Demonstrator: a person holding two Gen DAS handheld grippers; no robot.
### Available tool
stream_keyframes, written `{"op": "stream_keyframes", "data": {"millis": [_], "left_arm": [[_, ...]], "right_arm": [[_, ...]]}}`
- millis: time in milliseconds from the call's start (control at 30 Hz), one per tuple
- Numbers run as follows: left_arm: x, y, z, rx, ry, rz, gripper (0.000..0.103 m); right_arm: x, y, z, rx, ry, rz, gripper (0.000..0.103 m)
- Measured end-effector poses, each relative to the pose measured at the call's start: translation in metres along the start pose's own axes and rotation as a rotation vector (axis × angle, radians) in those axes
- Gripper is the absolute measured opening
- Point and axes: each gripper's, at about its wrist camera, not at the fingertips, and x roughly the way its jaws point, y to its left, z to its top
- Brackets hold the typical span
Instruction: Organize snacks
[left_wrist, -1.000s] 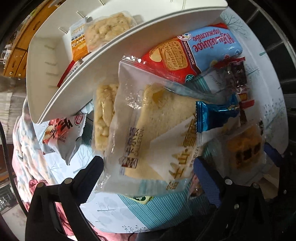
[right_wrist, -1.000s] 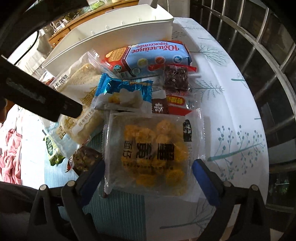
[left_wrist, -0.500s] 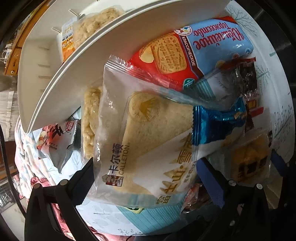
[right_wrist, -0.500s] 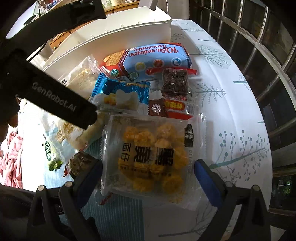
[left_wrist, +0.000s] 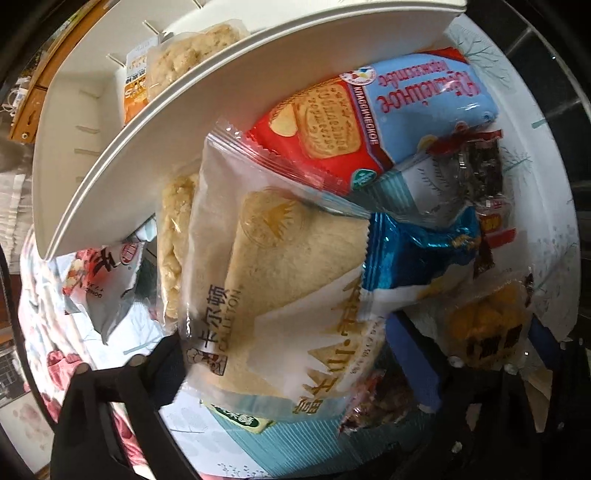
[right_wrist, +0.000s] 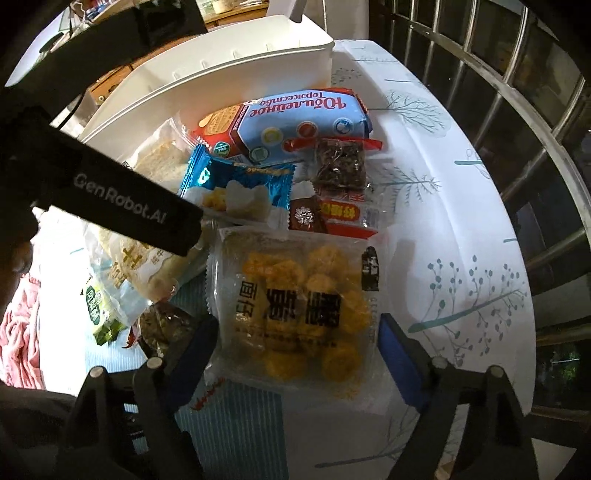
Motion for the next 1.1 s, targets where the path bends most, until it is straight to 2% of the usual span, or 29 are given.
{"op": "stream_keyframes", "data": {"millis": [167,233,367,433,533,733,967,1100], "left_arm": [[-0.008,0.007,-0.012,0.024,-0.024,-0.019,0.074],[-0.012,0.015,-0.018,0.019,-0.035,-0.038,0.063],[-0.02,0.028,-0.032,0.005,-0.053,-0.07,0.047],[-0.024,0.036,-0.04,0.009,-0.059,-0.076,0.035],[-0.028,0.044,-0.051,0.032,-0.058,-0.085,0.025],[-0.041,0.066,-0.077,0.043,-0.056,-0.133,0.016],[-0.083,0.1,-0.106,0.075,-0.125,-0.157,0.013],[-0.107,0.117,-0.116,0.089,-0.142,-0.198,0.011]], "right_arm": [[-0.003,0.003,-0.002,0.037,0.004,-0.032,0.083],[-0.005,0.004,-0.005,0.057,0.009,-0.046,0.083],[-0.01,0.008,-0.011,0.102,0.01,-0.069,0.082],[-0.014,0.012,-0.015,0.12,0.007,-0.082,0.082],[-0.02,0.017,-0.021,0.146,-0.007,-0.097,0.081],[-0.038,0.036,-0.029,0.182,-0.059,-0.098,0.081],[-0.066,0.06,-0.031,0.19,-0.154,-0.096,0.081],[-0.078,0.07,-0.03,0.194,-0.193,-0.099,0.081]]}}
